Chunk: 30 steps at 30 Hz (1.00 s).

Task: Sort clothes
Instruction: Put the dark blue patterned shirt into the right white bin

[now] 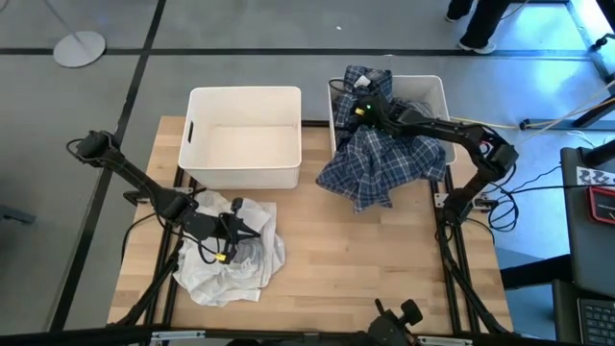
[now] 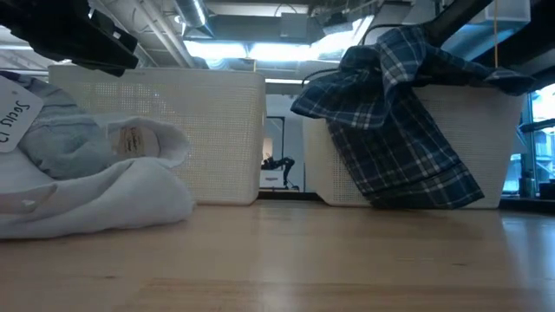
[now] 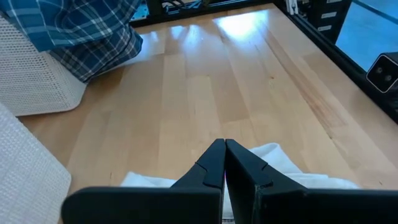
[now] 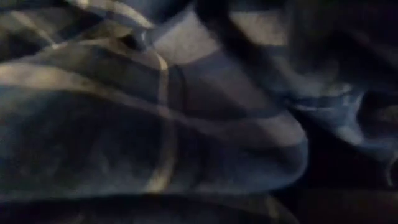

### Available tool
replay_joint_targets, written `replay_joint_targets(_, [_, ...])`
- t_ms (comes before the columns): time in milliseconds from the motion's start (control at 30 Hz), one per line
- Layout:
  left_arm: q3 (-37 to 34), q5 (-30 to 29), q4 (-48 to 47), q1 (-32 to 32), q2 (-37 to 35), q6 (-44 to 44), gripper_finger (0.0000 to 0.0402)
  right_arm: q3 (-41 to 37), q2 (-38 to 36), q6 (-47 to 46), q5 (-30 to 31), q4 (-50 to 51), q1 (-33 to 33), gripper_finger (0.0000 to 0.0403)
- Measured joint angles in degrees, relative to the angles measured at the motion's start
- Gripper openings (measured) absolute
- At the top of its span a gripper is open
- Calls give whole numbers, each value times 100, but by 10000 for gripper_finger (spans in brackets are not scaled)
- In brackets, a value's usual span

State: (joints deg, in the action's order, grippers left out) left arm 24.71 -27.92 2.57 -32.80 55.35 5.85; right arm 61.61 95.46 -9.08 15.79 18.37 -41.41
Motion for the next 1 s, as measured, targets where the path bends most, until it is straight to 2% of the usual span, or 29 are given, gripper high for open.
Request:
replay_joint_targets(167, [0,0,-1,0,0,23,1,-16,9,-88,85,-51,9,35])
replay_joint_targets(367, [0,-2,-4,0,-1,-27,1,162,22,-96,103,-26,11,108])
replay_joint_targets(467, [0,-2,-7,0,-2,-33,1,579,-31,29,-33,550,32,139])
replay_joint_targets(600, [0,-2,-11,0,0,-28,1,1336,-280,74,9,1416,184,158])
replay_joint_targets(900, [0,-2,-17,0,-2,-13,1,3283,-646,64,733,3157,863,159])
replay_joint_targets(1000, [0,0,-17,0,-2,-11,1,3708,-710,48,777,3555,1234,159])
